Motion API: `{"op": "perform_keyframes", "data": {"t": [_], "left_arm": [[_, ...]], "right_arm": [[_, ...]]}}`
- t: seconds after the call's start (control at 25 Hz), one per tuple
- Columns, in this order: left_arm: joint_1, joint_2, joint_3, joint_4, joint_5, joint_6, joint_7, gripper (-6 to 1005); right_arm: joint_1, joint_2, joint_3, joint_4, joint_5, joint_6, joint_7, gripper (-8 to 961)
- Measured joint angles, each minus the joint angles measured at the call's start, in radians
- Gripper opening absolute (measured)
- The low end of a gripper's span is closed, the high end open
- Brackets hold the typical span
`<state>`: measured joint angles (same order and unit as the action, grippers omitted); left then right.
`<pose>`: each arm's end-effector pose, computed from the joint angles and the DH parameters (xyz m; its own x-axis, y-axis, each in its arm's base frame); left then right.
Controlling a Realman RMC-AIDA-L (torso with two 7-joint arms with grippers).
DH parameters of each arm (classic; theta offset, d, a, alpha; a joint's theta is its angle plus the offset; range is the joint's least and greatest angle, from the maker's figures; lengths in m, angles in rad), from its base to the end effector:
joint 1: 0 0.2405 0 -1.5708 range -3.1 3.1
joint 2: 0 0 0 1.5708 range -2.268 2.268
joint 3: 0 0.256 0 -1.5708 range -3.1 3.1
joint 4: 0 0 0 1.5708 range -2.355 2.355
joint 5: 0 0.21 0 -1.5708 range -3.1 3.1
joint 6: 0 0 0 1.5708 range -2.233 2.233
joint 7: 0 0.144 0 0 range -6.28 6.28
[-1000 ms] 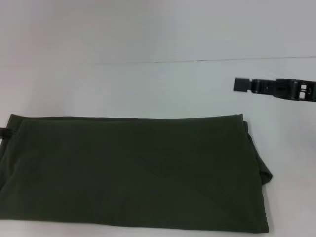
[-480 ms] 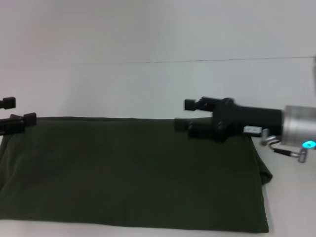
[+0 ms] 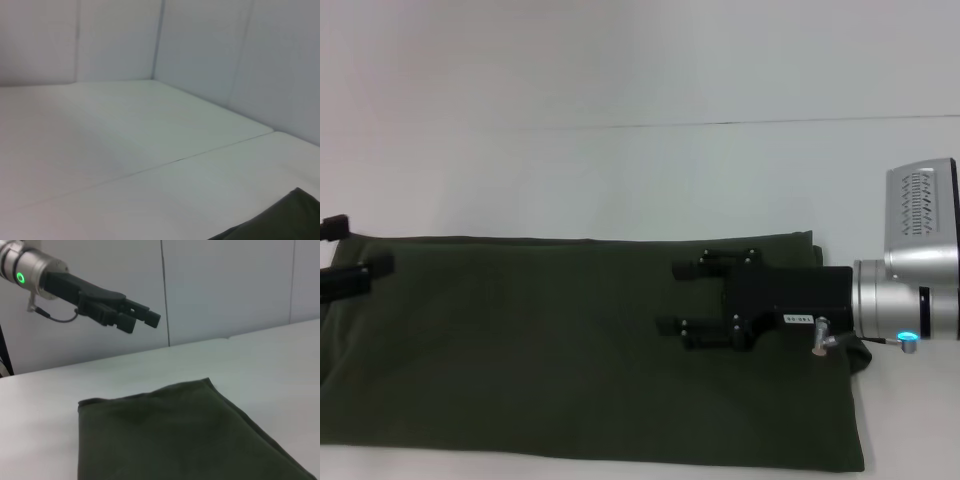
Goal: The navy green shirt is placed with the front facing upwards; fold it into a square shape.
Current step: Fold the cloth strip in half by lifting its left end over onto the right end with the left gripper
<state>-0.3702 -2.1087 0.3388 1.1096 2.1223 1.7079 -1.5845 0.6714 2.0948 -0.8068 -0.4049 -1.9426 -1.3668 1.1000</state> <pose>-0.3109 0.2925 0.1081 0.7388 0.3842 0.5537 0.6387 -0.6614 -0.3932 0.2341 0.3456 -0.0616 0.8809 -0.1760 -0.4394 -0.2747 -0.9461 -0.1717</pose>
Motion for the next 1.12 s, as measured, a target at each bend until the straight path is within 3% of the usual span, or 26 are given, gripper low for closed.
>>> {"op": "perform_keyframes", "data": {"t": [0.08,0.24,0.4,0.72,0.88,1.12], "left_arm": [[0.008,-0.001,0.009,0.013,0.005,-0.003,-0.021,863],[-0.010,0.051,0.049,0.015,0.050,0.055,-0.120,865],[-0.110,0.120,0.035,-0.008,0.198,0.164,-0.288,862],[-0.264,0.180,0.065,-0.038,0.512,0.117,-0.661,855],[-0.323,0.225,0.063,-0.150,0.626,0.042,-0.838,852],[-0.342,0.230,0.083,-0.200,0.707,-0.043,-0.937,848]], "right_arm": [[-0.007,-0.002,-0.003,-0.004,0.001,0.001,-0.001,777],[-0.010,-0.001,-0.005,-0.005,-0.001,0.001,-0.001,777],[-0.005,0.001,-0.013,-0.001,-0.003,0.004,-0.002,777],[-0.004,0.003,-0.021,0.006,0.001,-0.001,0.004,776],[-0.004,0.003,-0.025,0.007,0.002,-0.003,0.007,777],[-0.002,0.004,-0.031,0.017,0.002,-0.003,0.010,776]]}}
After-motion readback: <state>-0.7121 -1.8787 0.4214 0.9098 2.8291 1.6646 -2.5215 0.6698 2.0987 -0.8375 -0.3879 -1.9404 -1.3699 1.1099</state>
